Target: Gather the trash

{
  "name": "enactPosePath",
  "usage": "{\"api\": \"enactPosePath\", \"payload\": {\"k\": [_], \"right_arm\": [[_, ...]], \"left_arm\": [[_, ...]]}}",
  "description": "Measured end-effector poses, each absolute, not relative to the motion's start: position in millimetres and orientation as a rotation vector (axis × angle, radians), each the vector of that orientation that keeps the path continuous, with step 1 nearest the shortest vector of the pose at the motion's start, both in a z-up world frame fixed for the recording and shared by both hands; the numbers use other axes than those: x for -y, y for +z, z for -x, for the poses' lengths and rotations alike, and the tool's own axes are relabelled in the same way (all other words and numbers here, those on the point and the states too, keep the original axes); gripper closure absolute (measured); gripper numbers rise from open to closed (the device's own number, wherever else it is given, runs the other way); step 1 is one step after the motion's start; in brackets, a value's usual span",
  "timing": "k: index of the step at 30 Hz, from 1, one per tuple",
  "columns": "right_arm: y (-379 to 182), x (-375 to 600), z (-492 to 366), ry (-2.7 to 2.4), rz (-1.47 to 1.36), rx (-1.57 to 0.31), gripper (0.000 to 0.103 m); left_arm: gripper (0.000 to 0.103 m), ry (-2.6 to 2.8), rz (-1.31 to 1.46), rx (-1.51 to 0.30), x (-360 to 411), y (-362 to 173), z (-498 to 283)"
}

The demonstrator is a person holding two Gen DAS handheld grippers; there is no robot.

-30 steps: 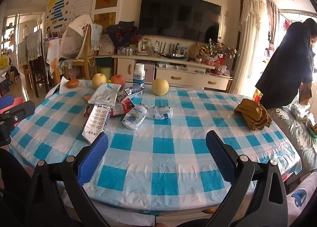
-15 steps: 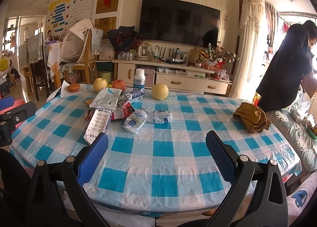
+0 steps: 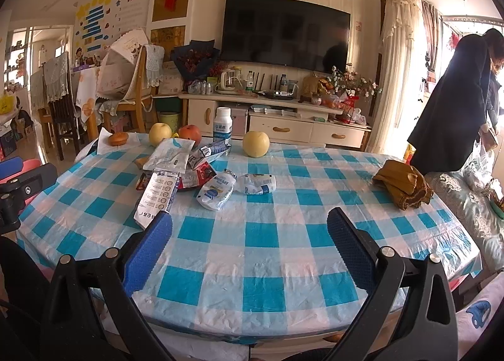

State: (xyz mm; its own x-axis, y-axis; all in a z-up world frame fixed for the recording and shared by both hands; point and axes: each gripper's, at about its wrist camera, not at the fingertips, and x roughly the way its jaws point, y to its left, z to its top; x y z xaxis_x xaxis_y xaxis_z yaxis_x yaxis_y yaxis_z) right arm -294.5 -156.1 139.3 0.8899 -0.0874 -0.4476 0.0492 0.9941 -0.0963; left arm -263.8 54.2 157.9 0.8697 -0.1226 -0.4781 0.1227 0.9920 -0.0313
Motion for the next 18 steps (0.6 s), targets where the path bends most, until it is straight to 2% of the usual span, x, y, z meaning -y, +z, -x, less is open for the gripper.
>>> {"api": "enactPosePath", "payload": {"k": [18], "right_arm": [[138.0,150.9,294.6,-0.058,0.072,-0.469,0.004]], "left_arm": [[0.004,-0.119,0.006,-0.509,-54.7,156.2,266.3]]}}
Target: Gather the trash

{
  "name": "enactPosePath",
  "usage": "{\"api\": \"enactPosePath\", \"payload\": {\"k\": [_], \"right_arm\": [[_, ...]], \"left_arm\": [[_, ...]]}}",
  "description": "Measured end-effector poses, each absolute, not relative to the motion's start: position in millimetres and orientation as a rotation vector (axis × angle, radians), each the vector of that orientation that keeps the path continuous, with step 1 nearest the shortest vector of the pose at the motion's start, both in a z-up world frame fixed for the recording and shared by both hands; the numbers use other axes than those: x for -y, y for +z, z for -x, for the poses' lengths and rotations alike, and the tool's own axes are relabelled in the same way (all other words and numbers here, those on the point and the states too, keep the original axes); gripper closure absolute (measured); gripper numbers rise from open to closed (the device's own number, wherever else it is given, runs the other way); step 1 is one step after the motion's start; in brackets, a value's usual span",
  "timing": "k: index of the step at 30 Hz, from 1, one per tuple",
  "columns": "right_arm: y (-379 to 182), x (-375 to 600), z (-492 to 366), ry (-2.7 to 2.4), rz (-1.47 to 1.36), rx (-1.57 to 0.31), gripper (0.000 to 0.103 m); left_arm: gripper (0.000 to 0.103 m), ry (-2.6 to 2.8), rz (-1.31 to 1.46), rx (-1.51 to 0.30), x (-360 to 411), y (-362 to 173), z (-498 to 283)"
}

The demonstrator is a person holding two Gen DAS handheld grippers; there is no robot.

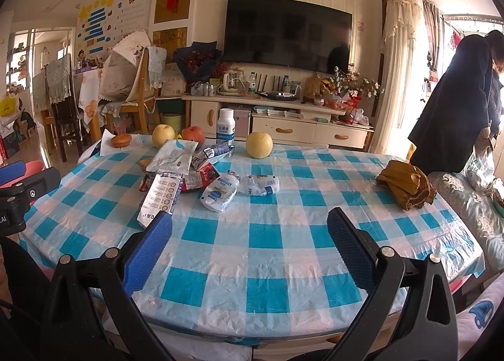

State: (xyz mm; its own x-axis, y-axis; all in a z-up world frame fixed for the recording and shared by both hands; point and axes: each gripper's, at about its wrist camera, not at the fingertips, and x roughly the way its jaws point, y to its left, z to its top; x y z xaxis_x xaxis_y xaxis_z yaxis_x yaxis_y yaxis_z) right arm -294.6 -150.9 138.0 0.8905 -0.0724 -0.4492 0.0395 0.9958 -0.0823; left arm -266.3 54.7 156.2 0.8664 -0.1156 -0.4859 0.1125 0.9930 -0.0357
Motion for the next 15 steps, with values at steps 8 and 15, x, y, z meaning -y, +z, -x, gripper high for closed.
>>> {"api": "enactPosePath", "payload": {"k": [8,15], "right_arm": [[137.9,150.5,293.9,-0.058,0.072,-0.471,0.004],[139.4,152.2,295.0,-0.051,0.076,-0.46,0.004]], "left_arm": [[0.004,-0.115,0.007,-0.512,-56.9,154.7,267.3],[0.004,-0.097,0.005,-0.514,-61.4,153.0,269.5]]}}
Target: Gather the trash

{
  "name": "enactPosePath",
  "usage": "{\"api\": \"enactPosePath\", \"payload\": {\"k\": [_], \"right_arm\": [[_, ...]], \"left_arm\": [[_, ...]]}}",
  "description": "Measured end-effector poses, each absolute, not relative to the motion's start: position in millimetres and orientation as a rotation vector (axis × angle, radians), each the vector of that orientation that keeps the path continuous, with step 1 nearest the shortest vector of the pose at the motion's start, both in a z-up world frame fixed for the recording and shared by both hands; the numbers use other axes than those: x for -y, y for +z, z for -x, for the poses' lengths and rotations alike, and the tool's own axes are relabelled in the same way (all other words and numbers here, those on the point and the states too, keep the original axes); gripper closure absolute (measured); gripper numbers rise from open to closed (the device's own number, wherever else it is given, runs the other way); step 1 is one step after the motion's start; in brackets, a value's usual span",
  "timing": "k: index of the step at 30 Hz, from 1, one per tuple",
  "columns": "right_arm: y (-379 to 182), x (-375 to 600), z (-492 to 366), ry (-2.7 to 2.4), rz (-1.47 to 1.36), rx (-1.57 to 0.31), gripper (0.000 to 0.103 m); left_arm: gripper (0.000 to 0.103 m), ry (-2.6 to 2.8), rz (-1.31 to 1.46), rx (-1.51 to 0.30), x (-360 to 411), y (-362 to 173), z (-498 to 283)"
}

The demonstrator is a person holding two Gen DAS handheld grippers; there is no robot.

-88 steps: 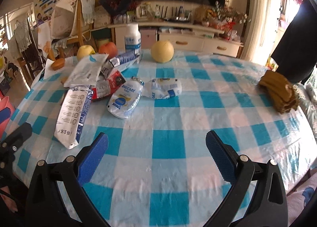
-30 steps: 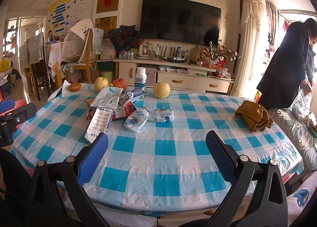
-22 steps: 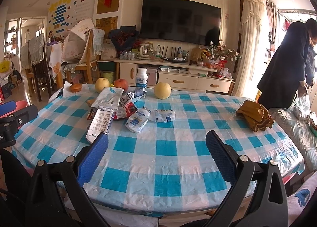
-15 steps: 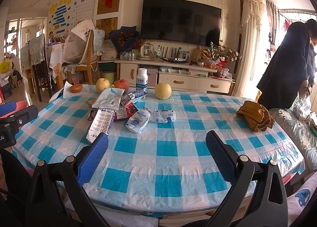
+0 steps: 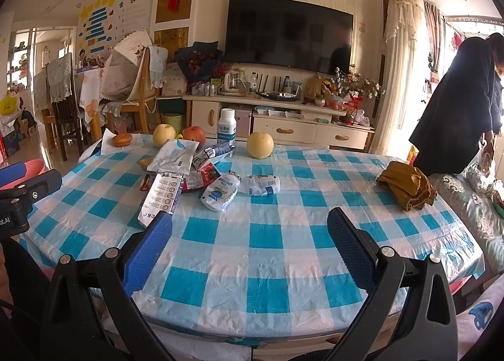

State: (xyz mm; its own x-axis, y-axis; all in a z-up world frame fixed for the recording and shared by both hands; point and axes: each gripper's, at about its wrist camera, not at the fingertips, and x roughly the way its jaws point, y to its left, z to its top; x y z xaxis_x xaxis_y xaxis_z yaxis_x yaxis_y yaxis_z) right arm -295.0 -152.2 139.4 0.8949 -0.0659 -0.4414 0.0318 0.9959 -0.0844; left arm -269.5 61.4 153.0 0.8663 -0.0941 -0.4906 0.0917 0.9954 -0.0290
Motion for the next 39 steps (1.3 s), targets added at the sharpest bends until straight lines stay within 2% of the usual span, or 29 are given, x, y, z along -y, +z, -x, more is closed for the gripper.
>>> {"api": "enactPosePath", "payload": {"k": [20,29,39], "right_arm": [[128,164,271,0.011,0.012,-0.512,0.004],[108,178,224,0.099,-0.144,-0.603,0.004],[74,203,153,0.114,-0.325,-0.731,0.005]], "left_arm": [[0.004,-0.05,-0.017,-0.551,-57,136,237],[0.004,-0.091,-0.078,-0.579,-61,110,195],[0.004,-0.293,0.007,-0.66,-72,89,130]]}}
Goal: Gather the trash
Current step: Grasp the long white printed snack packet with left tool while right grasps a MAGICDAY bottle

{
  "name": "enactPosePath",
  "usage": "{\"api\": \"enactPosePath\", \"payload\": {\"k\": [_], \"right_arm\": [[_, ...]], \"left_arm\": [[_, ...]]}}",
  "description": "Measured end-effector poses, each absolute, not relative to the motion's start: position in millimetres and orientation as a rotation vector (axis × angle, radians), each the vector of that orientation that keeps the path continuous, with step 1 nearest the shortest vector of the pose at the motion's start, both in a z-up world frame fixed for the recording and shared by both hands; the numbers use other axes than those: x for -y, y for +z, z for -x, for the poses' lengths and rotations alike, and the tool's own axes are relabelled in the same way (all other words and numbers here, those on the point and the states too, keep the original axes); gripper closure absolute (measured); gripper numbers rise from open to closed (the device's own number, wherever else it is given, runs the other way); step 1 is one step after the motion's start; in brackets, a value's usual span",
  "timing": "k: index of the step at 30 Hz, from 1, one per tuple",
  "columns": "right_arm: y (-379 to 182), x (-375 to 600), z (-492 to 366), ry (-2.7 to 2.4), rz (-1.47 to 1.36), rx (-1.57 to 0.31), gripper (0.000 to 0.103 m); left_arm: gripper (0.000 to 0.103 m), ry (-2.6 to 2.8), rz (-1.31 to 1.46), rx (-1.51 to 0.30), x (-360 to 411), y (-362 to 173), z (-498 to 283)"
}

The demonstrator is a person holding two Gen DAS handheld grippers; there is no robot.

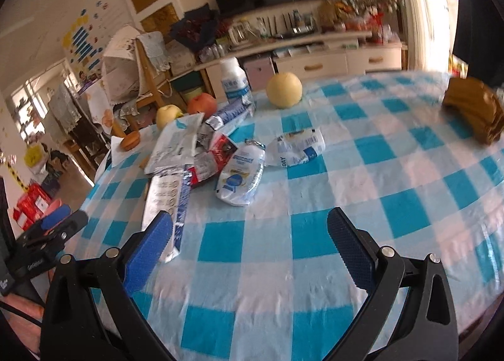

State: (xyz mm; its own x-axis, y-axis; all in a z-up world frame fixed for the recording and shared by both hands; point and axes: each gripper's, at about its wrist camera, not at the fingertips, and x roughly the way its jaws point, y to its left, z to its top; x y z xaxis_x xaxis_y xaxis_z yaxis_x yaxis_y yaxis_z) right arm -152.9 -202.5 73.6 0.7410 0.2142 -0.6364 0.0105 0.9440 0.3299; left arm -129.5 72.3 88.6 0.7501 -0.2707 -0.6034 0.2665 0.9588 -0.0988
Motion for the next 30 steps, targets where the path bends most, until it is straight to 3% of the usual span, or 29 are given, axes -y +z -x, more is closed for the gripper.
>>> {"api": "enactPosePath", "payload": {"k": [4,9,11,12,13,20,22,27,30], "right_arm": [[61,205,127,0.143,-0.377,-0.774,0.023],[54,199,97,0.171,-0.384,-0.786,0.023],[50,199,85,0.18,-0.4,-0.794,0.023],[48,199,80,0.185,-0.411,-0.799,0.023],[46,199,76,0.19,-0.421,-0.805,0.023],[30,186,47,0.229,-0.458,-0.862,0.026],[26,181,41,0.23,-0.449,-0.873,0.033],[20,176,31,0.206,-0.423,-0.89,0.034],[18,173,28,0.192,-0.409,-0.902,0.034]], "left_arm": [[0.004,-0.376,0.037,-0.696,-57,80,113],[0.006,-0.401,-0.01,-0.782,-21,55,100],[0.011,-0.376,-0.031,-0.802,-13,47,93],[0.024,-0.36,-0.044,-0.807,-9,44,90],[0.031,-0.342,-0.053,-0.817,-7,42,86],[0.039,-0.288,-0.049,-0.855,-3,32,69],[0.045,-0.309,-0.042,-0.857,-2,32,67],[0.058,-0.342,-0.029,-0.856,-3,33,63],[0.058,-0.356,-0.001,-0.856,-7,31,61]]}}
